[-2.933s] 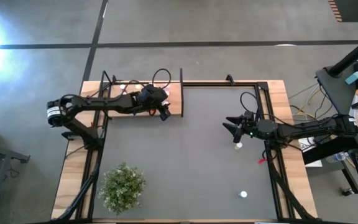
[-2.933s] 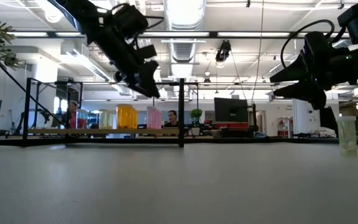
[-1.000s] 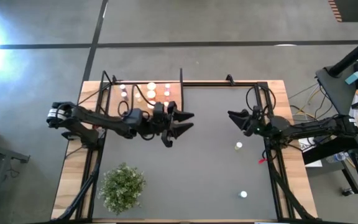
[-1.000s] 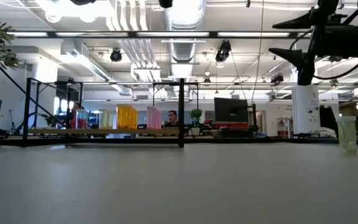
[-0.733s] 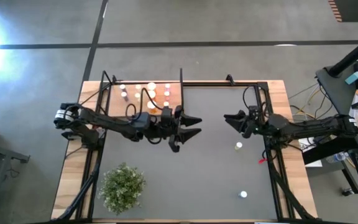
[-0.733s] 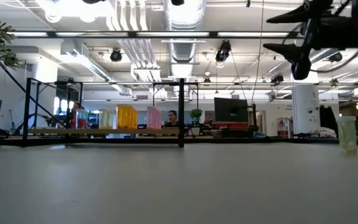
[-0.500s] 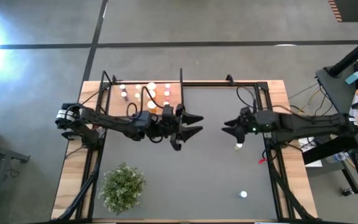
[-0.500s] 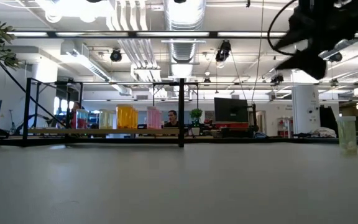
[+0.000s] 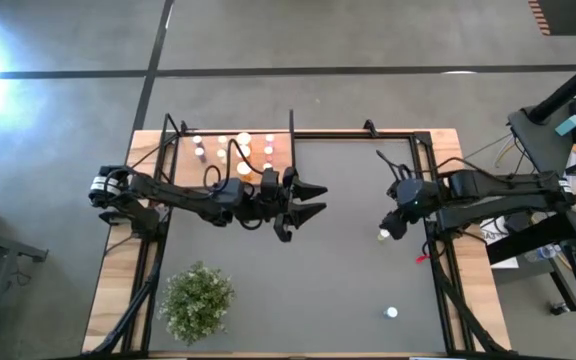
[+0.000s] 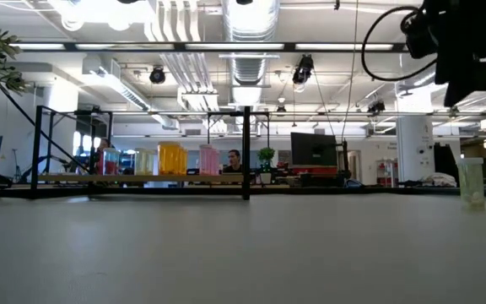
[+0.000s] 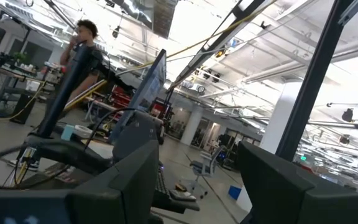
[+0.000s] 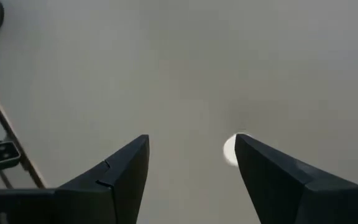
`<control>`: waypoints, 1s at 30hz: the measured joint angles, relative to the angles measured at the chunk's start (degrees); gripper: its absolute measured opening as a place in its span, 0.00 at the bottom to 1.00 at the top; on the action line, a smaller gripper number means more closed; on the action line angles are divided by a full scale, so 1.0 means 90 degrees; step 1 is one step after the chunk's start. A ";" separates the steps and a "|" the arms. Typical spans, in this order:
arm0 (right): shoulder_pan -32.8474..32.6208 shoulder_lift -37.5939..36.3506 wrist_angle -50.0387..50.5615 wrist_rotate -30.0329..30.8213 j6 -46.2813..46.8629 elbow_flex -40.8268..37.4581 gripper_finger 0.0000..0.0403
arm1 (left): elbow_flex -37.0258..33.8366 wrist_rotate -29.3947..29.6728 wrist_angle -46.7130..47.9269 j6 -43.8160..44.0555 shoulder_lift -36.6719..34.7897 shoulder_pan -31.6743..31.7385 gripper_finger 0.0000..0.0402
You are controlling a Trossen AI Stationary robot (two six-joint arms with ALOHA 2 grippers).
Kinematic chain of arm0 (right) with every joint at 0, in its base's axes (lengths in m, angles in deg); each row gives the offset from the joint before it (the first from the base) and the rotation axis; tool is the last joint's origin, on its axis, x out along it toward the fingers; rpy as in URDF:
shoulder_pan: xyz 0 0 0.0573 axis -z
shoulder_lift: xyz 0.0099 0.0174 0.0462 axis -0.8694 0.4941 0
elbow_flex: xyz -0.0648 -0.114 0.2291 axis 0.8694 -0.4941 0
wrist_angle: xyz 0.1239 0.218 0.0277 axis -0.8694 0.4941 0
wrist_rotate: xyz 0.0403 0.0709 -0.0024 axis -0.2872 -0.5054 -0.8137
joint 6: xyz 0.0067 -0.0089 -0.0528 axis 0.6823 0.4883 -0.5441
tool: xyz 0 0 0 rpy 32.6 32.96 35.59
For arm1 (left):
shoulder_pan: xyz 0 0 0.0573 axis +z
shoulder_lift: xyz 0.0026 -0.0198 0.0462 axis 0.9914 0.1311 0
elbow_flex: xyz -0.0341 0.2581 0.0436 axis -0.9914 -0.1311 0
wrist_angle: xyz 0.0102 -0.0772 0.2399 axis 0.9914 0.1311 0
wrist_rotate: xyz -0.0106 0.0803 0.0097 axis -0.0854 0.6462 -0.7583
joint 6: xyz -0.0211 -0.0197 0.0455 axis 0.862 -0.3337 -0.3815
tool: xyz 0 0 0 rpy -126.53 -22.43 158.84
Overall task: Pick and place medicine bottles onto shelf by color
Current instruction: Move the yellow pill bottle to the middle of the table
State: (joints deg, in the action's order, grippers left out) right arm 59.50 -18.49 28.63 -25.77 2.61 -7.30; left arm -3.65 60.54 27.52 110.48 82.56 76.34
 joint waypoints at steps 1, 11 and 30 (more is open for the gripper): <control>-0.0030 0.0062 0.0006 -0.0054 0.0155 -0.0022 0.57 | -0.0001 -0.0001 0.0000 0.0000 0.0000 0.0000 0.51; -0.0138 0.0833 0.0027 0.0045 0.0536 -0.0092 0.57 | -0.0008 0.0004 0.0002 0.0000 -0.0007 -0.0002 0.51; -0.0138 0.2082 0.0481 0.0308 0.0074 -0.0095 0.57 | -0.0062 0.0009 0.0010 -0.0046 -0.0007 0.0007 0.51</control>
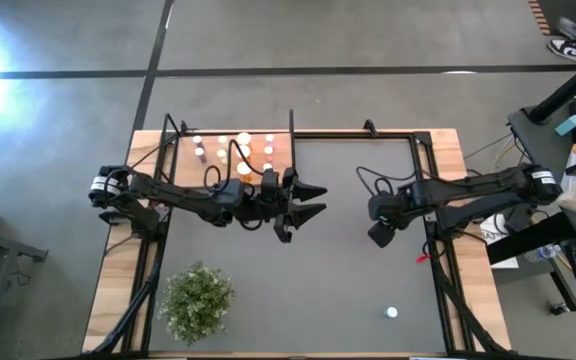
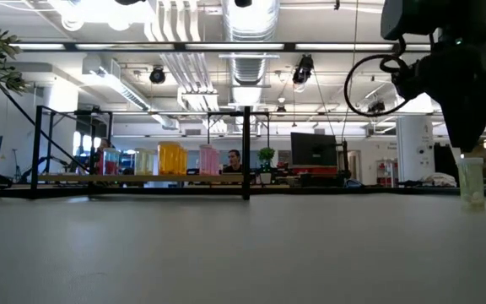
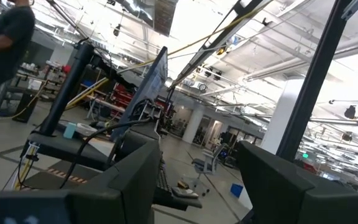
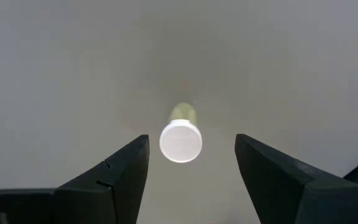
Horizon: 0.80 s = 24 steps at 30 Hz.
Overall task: Pick and place medicine bottles onto shelf by color
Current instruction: Move the yellow pill bottle to the middle of the table
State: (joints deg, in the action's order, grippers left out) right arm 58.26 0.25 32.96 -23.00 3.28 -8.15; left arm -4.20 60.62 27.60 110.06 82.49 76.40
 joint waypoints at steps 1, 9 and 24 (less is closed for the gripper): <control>0.0000 0.0040 0.0000 0.0000 -0.0007 0.0000 0.57 | -0.0007 0.0000 0.0000 0.0000 0.0000 0.0005 0.51; 0.0000 0.0368 -0.0001 -0.0068 -0.0010 -0.0057 0.57 | -0.0024 0.0000 -0.0002 0.0002 0.0000 0.0007 0.51; 0.0000 0.0796 -0.0058 -0.0070 -0.0298 -0.0090 0.56 | -0.0034 0.0000 0.0003 0.0005 0.0000 0.0007 0.51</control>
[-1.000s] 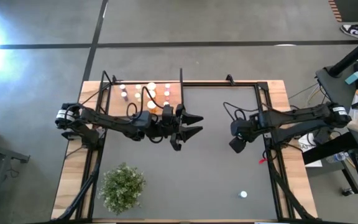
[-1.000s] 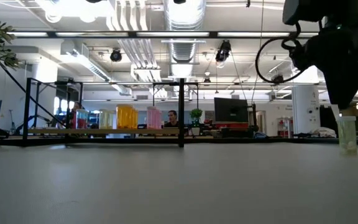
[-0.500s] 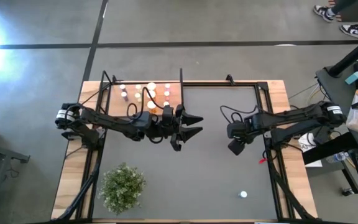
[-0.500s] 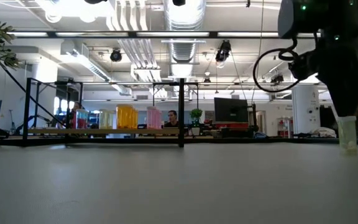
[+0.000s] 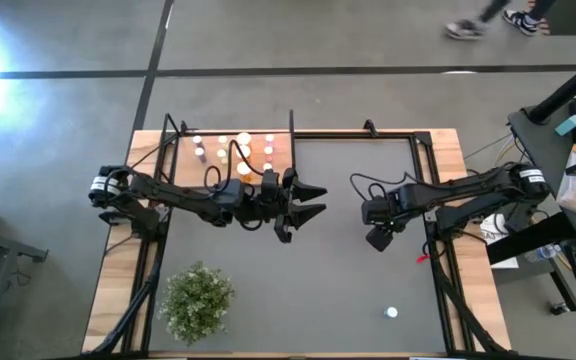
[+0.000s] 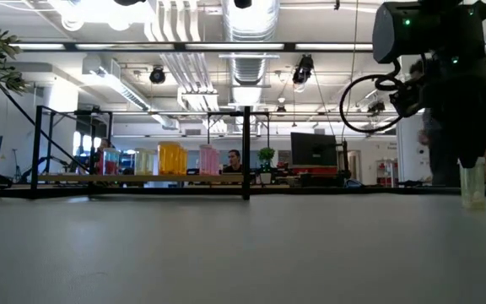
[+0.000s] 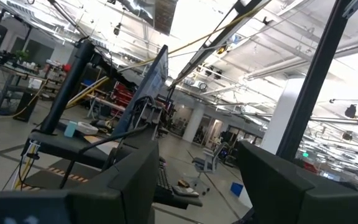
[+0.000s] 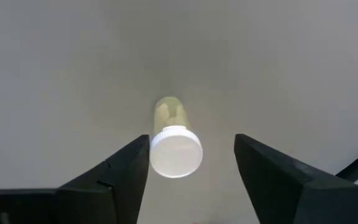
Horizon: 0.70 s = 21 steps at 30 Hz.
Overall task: Pick and place medicine bottles onto shelf by color
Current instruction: Move the yellow pill bottle to the middle of the table
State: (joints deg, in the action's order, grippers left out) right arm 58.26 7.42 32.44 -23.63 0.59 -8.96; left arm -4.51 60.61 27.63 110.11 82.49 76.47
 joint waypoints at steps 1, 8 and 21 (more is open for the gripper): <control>-0.0010 0.0012 -0.0009 -0.0002 0.0000 0.0000 0.55 | -0.0002 0.0000 0.0000 -0.0002 0.0000 0.0000 0.51; -0.0149 0.0080 -0.0296 -0.0180 0.0010 0.0000 0.54 | -0.0011 0.0000 0.0002 -0.0007 -0.0002 0.0000 0.51; -0.0292 0.0095 -0.0447 -0.0172 0.0104 0.0000 0.37 | -0.0029 0.0000 0.0007 -0.0017 -0.0001 0.0000 0.51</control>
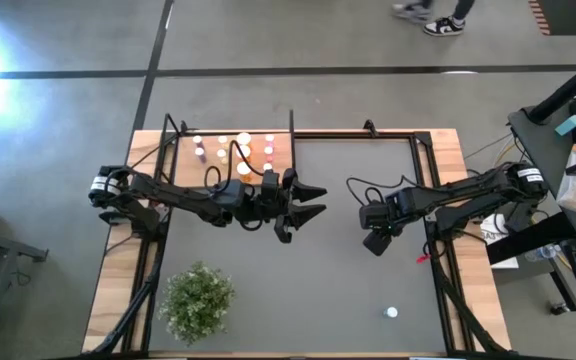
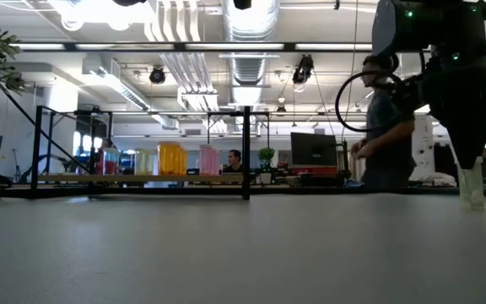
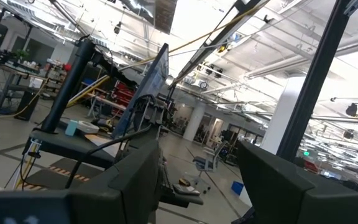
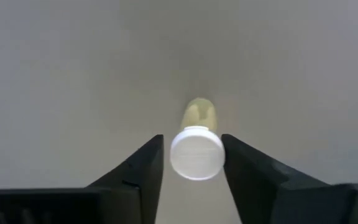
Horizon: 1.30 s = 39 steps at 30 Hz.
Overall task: Pick and place medicine bottles onto shelf by color
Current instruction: Move the yellow pill bottle to the middle of the table
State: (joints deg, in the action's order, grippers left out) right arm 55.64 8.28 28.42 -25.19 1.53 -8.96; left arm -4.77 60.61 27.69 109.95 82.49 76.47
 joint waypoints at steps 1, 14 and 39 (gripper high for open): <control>0.0000 0.0000 -0.0005 0.0003 0.0020 0.0000 0.34 | 0.0000 0.0000 0.0000 0.0000 0.0001 0.0000 0.51; 0.0005 -0.0002 -0.0265 0.0007 0.0158 0.0243 0.32 | -0.0016 -0.0002 0.0034 0.0002 -0.0147 0.0000 0.51; 0.0589 0.3473 -0.1144 0.0010 -0.1325 0.4144 0.31 | -0.0070 -0.0001 0.2829 0.0010 -0.2056 0.0209 0.51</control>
State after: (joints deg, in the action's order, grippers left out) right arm 60.94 39.53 18.12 -25.10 -10.40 28.34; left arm -5.41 60.61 53.16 110.04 63.99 78.35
